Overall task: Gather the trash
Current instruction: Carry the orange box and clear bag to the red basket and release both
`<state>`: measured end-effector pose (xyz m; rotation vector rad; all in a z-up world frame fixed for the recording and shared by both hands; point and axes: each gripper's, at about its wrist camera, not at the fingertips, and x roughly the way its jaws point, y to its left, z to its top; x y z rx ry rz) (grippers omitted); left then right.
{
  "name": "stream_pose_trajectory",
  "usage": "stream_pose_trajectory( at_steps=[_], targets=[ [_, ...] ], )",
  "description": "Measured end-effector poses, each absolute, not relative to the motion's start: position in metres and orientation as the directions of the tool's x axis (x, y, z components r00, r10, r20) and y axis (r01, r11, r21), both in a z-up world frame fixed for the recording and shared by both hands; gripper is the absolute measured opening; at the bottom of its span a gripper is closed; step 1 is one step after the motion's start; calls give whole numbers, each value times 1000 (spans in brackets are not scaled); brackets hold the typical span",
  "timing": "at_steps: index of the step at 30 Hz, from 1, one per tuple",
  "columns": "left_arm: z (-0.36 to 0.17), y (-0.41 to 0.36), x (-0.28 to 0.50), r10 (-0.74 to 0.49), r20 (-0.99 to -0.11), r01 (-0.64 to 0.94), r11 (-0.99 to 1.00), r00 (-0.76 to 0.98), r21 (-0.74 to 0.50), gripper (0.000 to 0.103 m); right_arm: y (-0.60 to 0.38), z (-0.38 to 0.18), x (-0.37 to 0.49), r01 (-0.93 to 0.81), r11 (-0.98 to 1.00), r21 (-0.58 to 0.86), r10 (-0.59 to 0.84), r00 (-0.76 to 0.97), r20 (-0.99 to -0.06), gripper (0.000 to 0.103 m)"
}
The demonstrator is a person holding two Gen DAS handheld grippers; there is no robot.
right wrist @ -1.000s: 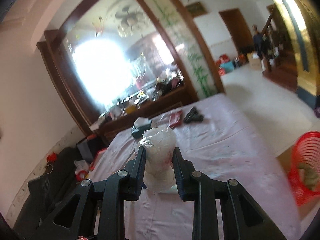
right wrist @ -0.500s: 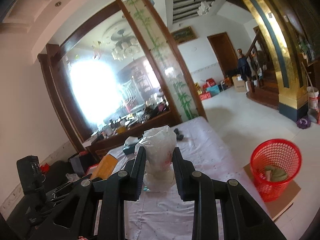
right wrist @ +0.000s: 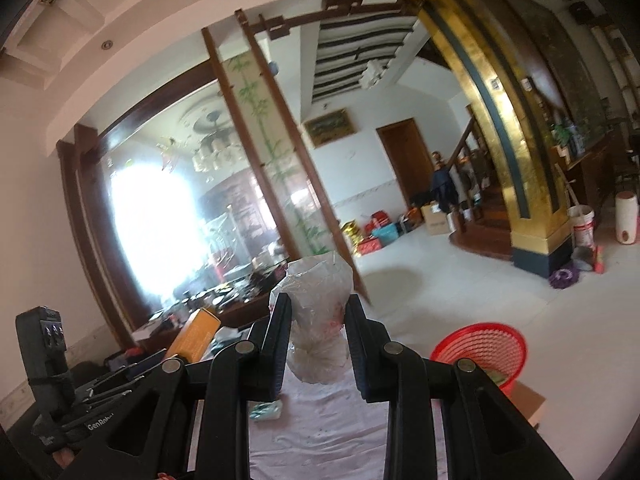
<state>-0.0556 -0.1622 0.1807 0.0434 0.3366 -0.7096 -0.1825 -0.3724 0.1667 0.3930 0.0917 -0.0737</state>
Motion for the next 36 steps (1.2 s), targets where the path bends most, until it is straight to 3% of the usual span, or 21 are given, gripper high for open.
stream_pose_trajectory(
  at_steps=[16,36],
  targets=[
    [191,-225,-35,-706,-300,713,693,641,-109,47,-412,166,-186,167,906,390,-137,985,-103,29],
    [157,-284,8,-732,-392,741,651,557,-164,47,-459,142,-152,226,877,425,-166,971,-173,29]
  ],
)
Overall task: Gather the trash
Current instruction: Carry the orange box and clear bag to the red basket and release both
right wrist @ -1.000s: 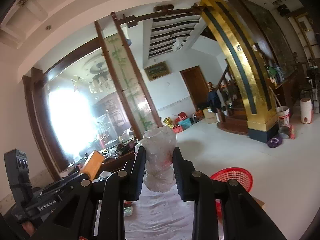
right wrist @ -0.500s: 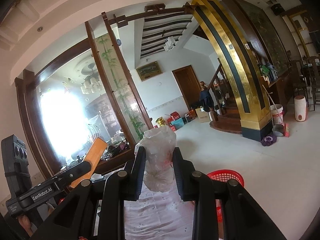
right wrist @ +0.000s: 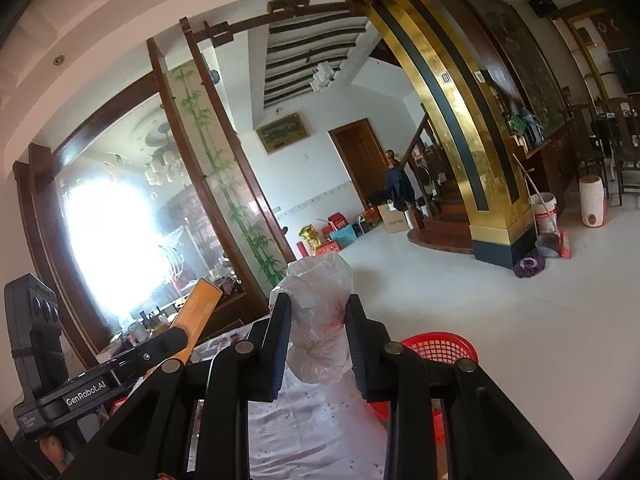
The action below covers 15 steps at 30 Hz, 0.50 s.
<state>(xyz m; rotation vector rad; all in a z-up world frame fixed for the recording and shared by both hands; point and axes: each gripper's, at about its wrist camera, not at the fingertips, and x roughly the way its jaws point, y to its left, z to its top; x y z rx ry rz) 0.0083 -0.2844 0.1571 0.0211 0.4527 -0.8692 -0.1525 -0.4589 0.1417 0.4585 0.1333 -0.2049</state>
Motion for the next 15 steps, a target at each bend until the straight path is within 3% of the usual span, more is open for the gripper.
stream_pose_trajectory(
  at_steps=[15],
  targets=[
    [117,-345,50,-745,-467,761,615,477,-204,47,-500,105,-115,344,835,430,-241,930,-277,29]
  ],
)
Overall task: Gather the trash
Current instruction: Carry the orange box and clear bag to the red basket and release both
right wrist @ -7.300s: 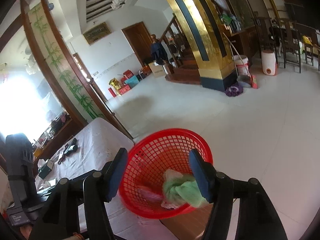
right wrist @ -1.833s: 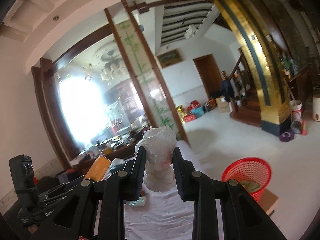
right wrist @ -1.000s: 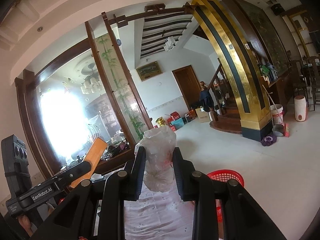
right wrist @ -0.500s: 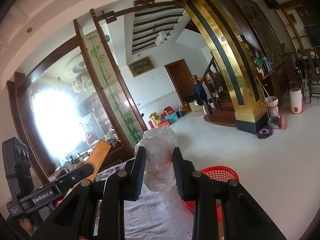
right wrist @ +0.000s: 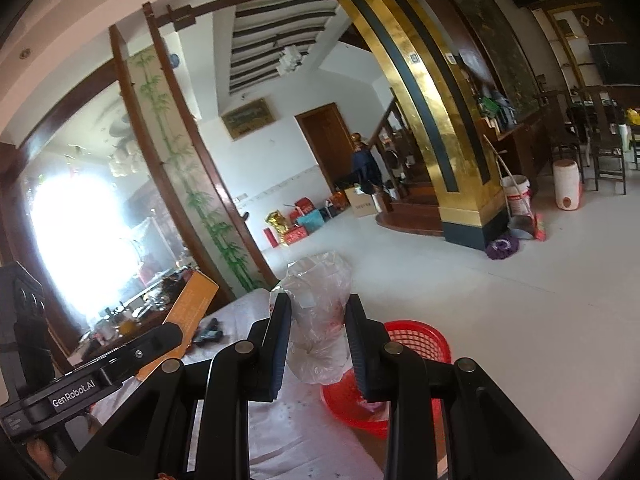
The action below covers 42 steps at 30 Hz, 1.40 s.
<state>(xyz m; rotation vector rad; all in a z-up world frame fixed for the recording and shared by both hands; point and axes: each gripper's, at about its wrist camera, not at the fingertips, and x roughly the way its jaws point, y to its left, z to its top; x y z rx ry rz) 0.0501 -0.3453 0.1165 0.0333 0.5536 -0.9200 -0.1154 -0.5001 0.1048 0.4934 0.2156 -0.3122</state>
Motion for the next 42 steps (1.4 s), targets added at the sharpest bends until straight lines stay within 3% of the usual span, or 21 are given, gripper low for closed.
stream_pose_trajectory(
  at_steps=[12,27,31,33,39,42],
  targets=[
    [54,-401,82,-744,-562,773,576,361,-265,47,-538,70,-84,401,795,455,-247,899,-361,29],
    [2,-438,106,-676,-665,761,600,318,-247,50,-580,26,-47,426,752,503,-206,877,-435,33],
    [-4,-434,105,-655,-685,752,615,318,-239,52,-580,23,-43,430,755,495,-207,873,-442,58],
    [0,-424,103,-656,-681,744,622,325,-245,65,-578,26,-47,411,757,508,-193,883,-427,59],
    [29,-373,87,-663,-636,722,652,395,-231,74,-553,53,-66,375,776,508,-189,906,-380,62],
    [47,-329,75,-657,-606,688,686,449,-235,78,-530,68,-76,343,800,492,-179,920,-349,71]
  ],
)
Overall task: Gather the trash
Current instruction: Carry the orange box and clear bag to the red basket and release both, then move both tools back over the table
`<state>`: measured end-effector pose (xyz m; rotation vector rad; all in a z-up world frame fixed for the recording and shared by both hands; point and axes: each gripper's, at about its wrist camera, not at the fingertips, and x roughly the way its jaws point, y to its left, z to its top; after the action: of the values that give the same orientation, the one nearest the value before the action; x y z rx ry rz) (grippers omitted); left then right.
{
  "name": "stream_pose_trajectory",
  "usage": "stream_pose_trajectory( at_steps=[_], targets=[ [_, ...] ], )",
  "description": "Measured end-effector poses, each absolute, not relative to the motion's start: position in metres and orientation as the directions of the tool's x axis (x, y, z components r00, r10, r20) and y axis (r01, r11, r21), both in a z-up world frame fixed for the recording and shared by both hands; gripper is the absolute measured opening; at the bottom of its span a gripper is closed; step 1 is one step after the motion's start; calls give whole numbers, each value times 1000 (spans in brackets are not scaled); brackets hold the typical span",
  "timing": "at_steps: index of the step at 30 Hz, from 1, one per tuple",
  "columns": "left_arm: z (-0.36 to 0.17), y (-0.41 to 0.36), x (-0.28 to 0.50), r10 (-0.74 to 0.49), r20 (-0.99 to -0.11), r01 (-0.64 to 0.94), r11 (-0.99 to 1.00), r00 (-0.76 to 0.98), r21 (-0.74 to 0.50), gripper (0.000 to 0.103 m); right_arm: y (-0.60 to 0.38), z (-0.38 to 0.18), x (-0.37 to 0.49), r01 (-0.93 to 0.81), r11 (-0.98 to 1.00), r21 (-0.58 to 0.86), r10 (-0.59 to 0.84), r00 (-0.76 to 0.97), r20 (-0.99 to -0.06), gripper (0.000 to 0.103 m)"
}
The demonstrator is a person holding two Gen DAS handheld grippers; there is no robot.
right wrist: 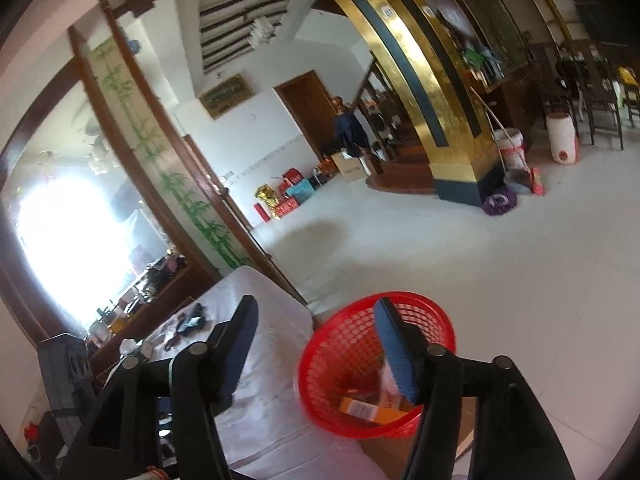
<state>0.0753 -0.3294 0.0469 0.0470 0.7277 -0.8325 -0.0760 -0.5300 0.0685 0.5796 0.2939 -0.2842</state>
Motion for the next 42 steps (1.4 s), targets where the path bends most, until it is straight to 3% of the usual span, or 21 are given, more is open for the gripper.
stream_pose_trajectory(
  at_steps=[5,10,19,34,42],
  targets=[
    [71,-245,56,-593,-571,602,772,567,-204,81,-477,89,-83,235,851,470,-100,951,-293,83],
    [82,-168,47,-484,-560,482,861,673,-165,83,-416,101,-72,110,900,422,10,962,-272,85],
    [77,-29,62,-319,-592,203,945,740,-256,83,-325,87,-14,-97,911,400,238,917,-320,86],
    [67,35,85,-242,-610,78,956,755,-282,83,-247,56,59,-206,891,406,378,831,-408,86],
    [40,30,128,-246,-675,62,956,695,-285,83,-236,31,105,-246,880,407,436,759,-483,86]
  ],
)
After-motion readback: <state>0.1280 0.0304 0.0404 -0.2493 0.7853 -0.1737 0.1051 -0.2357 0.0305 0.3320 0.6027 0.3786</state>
